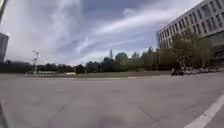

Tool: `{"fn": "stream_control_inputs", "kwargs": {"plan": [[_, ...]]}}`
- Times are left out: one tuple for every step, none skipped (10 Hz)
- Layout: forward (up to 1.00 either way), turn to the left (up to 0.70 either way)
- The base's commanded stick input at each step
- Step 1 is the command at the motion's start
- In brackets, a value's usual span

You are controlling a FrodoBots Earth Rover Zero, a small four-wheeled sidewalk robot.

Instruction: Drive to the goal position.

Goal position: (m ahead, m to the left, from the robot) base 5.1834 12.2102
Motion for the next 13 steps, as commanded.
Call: {"fn": "stream_control_inputs", "kwargs": {"plan": [[0.53,0.41],[0.55,0.55],[0.56,0.56],[0.52,0.52],[0.52,0.52],[0.55,0.49],[0.60,0.33],[0.56,0.50],[0.55,0.55],[0.56,0.56],[0.54,0.54],[0.55,0.55],[0.59,0.59]]}}
